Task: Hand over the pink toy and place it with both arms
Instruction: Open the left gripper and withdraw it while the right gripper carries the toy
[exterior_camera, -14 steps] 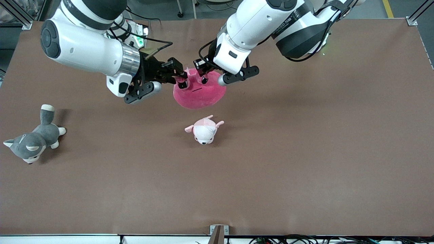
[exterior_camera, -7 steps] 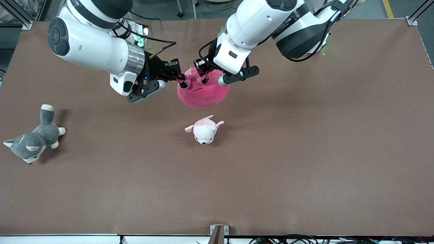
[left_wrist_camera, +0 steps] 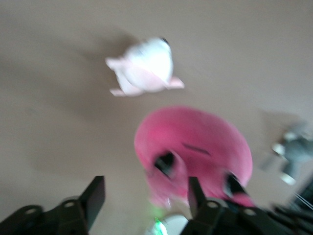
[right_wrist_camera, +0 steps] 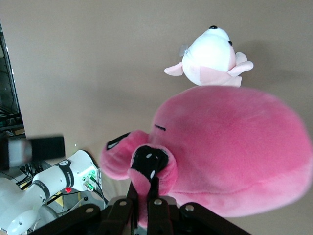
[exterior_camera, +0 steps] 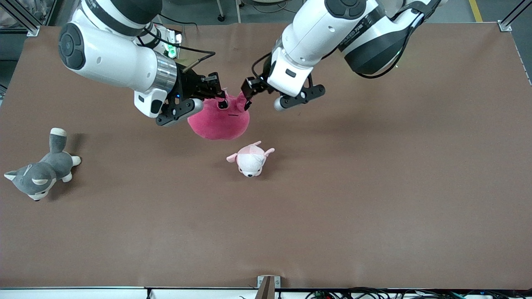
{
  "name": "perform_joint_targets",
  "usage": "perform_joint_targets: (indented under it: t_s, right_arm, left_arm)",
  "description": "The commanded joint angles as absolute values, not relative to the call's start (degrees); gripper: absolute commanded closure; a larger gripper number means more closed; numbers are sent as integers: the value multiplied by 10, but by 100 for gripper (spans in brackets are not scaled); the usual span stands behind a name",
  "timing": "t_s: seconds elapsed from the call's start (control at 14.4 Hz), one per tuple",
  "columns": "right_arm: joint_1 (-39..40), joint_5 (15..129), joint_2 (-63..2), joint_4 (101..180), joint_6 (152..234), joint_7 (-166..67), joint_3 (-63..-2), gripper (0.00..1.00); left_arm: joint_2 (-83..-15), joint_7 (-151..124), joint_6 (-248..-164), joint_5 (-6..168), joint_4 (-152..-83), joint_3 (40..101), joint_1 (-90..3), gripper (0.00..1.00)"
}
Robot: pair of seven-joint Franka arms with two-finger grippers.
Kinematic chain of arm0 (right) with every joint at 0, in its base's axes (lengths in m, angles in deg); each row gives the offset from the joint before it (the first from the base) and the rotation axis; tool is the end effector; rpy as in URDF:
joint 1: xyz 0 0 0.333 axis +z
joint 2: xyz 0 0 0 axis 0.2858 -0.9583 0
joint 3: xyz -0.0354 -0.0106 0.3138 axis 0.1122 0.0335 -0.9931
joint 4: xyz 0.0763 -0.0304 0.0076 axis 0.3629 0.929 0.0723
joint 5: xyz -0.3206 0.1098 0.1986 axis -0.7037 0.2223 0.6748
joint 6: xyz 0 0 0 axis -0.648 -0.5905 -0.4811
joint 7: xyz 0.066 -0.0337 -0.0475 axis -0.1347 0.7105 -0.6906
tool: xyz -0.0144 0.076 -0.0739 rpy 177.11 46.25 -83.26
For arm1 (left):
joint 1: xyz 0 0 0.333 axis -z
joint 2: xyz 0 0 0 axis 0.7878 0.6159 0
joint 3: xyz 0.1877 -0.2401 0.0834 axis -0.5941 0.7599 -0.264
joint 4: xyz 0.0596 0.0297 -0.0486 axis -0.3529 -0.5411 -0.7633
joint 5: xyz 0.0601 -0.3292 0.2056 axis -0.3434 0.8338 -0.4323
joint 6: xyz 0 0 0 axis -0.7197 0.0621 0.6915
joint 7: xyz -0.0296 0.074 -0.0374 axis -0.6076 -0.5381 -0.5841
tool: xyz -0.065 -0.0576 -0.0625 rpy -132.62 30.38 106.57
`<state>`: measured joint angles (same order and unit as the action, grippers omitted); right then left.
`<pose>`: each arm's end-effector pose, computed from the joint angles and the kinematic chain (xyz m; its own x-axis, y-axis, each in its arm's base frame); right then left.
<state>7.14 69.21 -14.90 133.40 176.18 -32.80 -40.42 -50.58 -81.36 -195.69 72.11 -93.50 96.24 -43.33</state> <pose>0.5240 0.3122 0.5601 0.9682 0.1969 -0.1541 0.0848 -0.8385 -0.5383 0.4874 -0.4701 0.5725 0.8889 0.4042 -0.2155 0.4530 -0.8454 0.2828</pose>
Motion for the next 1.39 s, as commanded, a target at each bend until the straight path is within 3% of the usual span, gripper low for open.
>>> perform_joint_targets:
  t_s: [0.0, 0.55, 1.11, 1.18, 1.32]
  right_arm:
    - [32, 688, -145, 1334, 1758, -337, -400, 98]
    - [-173, 687, -221, 1330, 1720, -561, -400, 98]
    - [-251, 697, -290, 1332, 1712, -681, -401, 98]
    - [-256, 699, -297, 1331, 1697, -680, -401, 98]
    - [-260, 715, -306, 1332, 1687, -678, -401, 98]
  left_arm:
    - [-513, -814, -1897, 642, -934, 957, -449, 0]
    - [-535, -543, -1808, 608, -933, 956, -641, 0]
    - [-577, -350, -1721, 555, -931, 953, -716, 0]
    - [-598, -336, -1721, 560, -934, 944, -717, 0]
    - [-622, -291, -1723, 584, -937, 832, -643, 0]
